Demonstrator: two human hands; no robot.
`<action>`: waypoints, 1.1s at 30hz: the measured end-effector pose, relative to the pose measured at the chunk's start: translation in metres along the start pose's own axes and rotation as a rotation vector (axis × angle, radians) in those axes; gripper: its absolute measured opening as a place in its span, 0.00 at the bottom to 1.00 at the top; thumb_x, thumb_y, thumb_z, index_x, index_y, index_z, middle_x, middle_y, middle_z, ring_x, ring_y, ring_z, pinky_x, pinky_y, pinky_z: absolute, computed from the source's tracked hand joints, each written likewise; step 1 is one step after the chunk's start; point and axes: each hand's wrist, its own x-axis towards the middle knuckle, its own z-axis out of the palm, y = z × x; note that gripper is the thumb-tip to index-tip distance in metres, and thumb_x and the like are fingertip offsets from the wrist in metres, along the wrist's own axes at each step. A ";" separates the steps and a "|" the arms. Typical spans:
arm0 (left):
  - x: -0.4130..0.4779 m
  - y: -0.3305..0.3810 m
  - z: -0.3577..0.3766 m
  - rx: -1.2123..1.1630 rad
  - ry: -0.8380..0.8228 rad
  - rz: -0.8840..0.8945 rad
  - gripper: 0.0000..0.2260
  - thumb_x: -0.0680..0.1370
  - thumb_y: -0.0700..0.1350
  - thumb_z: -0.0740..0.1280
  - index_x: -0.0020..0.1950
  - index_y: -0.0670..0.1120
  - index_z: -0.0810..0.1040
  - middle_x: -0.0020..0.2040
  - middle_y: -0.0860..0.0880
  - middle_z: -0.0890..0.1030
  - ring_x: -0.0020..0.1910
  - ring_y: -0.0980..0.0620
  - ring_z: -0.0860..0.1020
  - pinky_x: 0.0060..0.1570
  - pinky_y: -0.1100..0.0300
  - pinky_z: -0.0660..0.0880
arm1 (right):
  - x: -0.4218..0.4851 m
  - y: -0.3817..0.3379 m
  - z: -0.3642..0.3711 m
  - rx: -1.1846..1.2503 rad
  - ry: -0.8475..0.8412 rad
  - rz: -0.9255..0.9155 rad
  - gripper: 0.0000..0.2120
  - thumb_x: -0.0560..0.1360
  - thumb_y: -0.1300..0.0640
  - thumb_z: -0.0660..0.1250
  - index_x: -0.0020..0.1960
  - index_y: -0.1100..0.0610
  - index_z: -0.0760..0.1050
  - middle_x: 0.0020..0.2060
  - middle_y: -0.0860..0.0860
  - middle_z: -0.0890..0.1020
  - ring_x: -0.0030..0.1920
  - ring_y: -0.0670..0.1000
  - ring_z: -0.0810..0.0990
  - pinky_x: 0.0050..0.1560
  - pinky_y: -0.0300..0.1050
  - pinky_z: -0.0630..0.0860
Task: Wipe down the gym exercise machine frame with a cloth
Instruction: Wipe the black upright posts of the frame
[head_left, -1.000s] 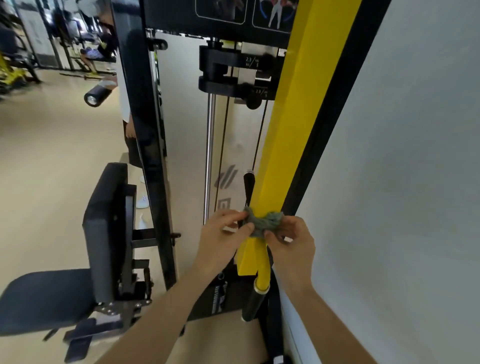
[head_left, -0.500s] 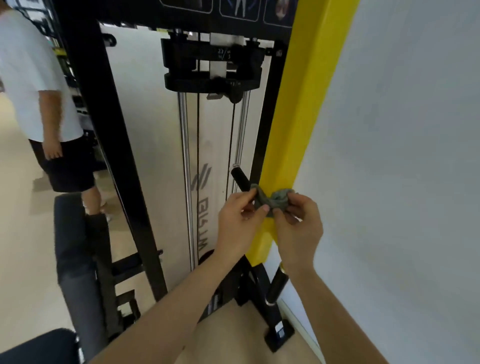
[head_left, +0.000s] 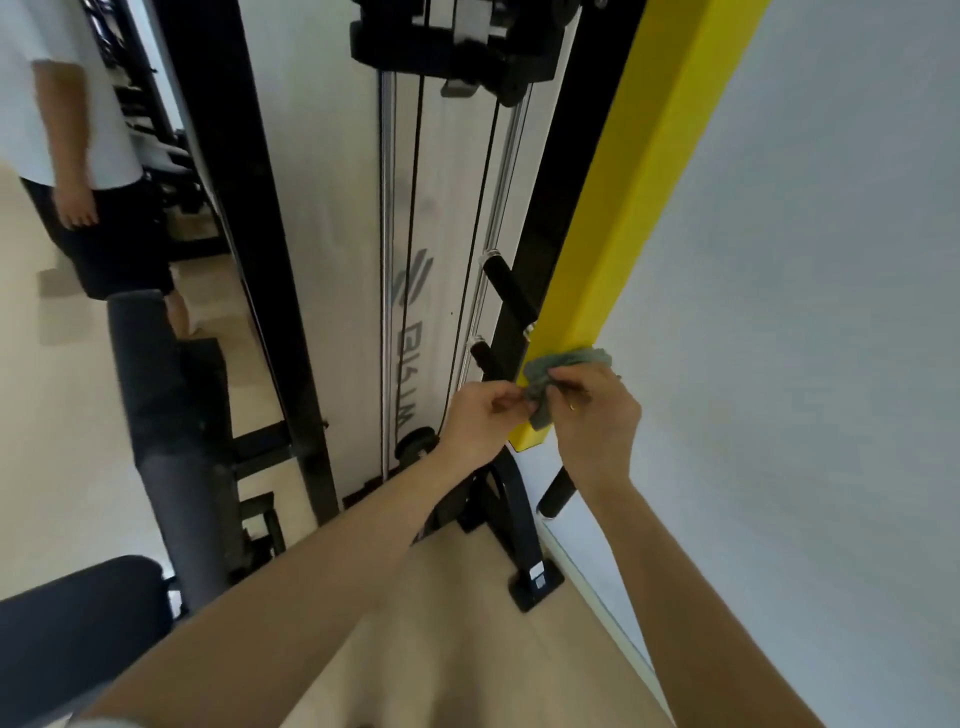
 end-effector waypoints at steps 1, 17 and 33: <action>-0.007 -0.005 0.001 -0.018 -0.015 -0.007 0.02 0.77 0.37 0.73 0.48 0.43 0.86 0.38 0.54 0.84 0.38 0.61 0.82 0.44 0.62 0.79 | -0.002 0.002 -0.001 -0.027 -0.032 -0.040 0.09 0.70 0.69 0.74 0.47 0.58 0.85 0.44 0.50 0.85 0.43 0.47 0.80 0.51 0.24 0.71; -0.211 -0.079 -0.020 -0.083 0.477 -0.542 0.12 0.79 0.46 0.70 0.36 0.46 0.80 0.35 0.49 0.80 0.37 0.55 0.77 0.44 0.54 0.74 | -0.143 0.055 0.026 0.406 -1.120 0.225 0.22 0.72 0.68 0.72 0.62 0.52 0.77 0.49 0.41 0.82 0.50 0.37 0.82 0.51 0.32 0.78; -0.470 -0.077 -0.082 -0.327 1.020 -0.665 0.09 0.71 0.37 0.78 0.49 0.40 0.84 0.41 0.45 0.85 0.39 0.50 0.82 0.43 0.60 0.79 | -0.337 -0.074 0.068 0.320 -1.730 -0.003 0.09 0.79 0.61 0.66 0.55 0.56 0.85 0.46 0.47 0.86 0.49 0.45 0.83 0.49 0.36 0.78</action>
